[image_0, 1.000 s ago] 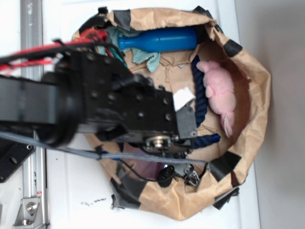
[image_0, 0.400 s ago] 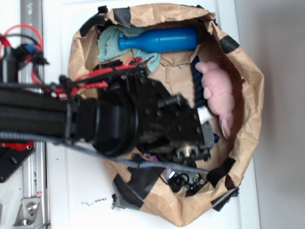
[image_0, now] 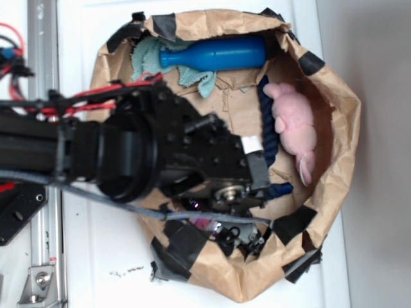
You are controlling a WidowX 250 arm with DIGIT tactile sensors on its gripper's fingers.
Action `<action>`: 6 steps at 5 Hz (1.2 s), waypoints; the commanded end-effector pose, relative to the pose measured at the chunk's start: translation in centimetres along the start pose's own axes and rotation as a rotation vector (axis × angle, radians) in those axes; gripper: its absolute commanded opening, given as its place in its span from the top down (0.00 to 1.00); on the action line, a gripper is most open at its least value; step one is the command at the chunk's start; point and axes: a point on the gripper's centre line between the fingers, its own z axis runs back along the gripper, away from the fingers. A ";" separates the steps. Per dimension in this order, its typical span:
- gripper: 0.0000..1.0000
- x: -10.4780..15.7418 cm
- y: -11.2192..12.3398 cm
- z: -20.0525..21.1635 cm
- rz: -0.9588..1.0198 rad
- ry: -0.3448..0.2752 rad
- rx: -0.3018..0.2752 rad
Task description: Grab the wood chip.
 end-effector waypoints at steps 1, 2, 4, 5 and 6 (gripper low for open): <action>1.00 0.9 0.9 1.6 -0.161 -0.009 0.077; 1.00 2.0 1.4 6.6 -0.325 -0.067 0.070; 1.00 2.7 3.0 18.0 -0.485 -0.266 0.259; 1.00 2.4 2.5 22.4 -0.503 -0.251 0.223; 1.00 2.3 3.3 23.1 -0.474 -0.267 0.212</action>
